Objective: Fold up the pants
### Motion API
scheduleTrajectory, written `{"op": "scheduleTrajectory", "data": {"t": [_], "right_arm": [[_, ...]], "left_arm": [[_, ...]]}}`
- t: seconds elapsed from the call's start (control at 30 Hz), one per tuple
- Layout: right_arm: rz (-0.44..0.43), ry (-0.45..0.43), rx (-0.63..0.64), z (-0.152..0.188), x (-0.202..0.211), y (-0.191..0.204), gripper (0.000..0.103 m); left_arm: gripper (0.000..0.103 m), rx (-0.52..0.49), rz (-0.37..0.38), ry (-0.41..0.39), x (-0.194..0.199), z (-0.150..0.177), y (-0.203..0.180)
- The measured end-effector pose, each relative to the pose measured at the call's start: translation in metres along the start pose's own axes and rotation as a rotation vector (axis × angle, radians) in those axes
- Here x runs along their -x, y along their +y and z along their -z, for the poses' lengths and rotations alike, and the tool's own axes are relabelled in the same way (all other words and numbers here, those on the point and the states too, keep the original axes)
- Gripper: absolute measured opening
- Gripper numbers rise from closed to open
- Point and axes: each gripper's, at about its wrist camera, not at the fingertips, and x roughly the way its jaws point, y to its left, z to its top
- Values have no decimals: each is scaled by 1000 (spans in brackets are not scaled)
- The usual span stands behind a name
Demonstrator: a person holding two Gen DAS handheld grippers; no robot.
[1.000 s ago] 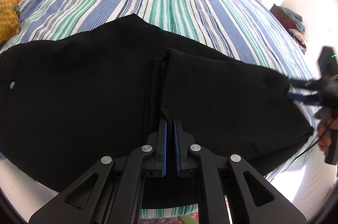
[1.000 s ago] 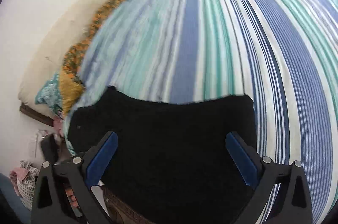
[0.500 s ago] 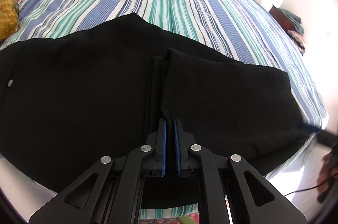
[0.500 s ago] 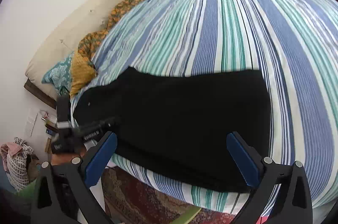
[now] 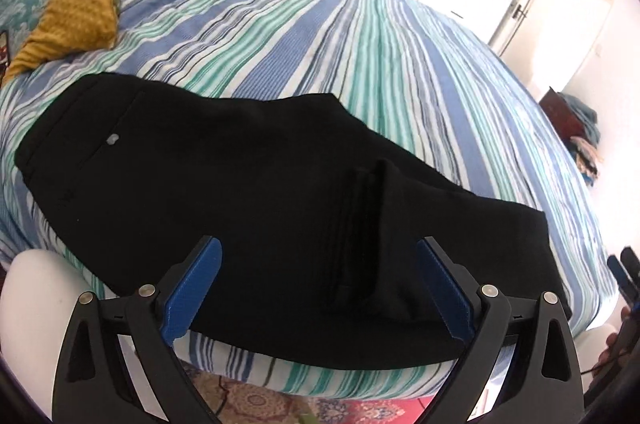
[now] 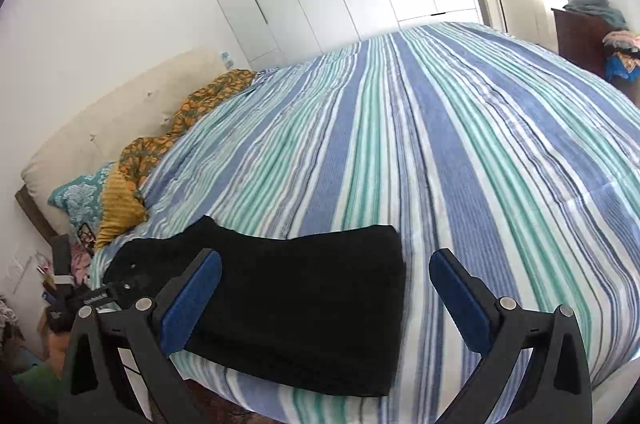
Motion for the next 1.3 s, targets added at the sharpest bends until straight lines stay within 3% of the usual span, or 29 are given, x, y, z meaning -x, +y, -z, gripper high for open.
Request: {"op": "scheduleTrajectory", "data": {"t": [0.2,0.4,0.57,0.7,0.83,1.13,1.3], "right_arm": [[89,49,-23,25,-6,-23,103],[121,-4,7,18,-8,-22,103],[96,31,-21,22,-12,-23,103],[43,-2,-67,16,-7,-22,103],[41,-22,-27,17,-6,-15,103],[-29,43,-127,20,-18,-26,103],[-8,50,-85,20,-18,-20,103]], "left_arm": [[98,8,-62,-30,1,4,3],[98,-45,-97,-42,3,9,-4],[98,-66,-116,-45,6,12,-5],[98,-64,-126,-55,9,11,-3],[98,-54,-139,-61,12,12,2],[98,-51,-162,-48,17,15,10],[98,-48,-166,-36,16,17,16]]}}
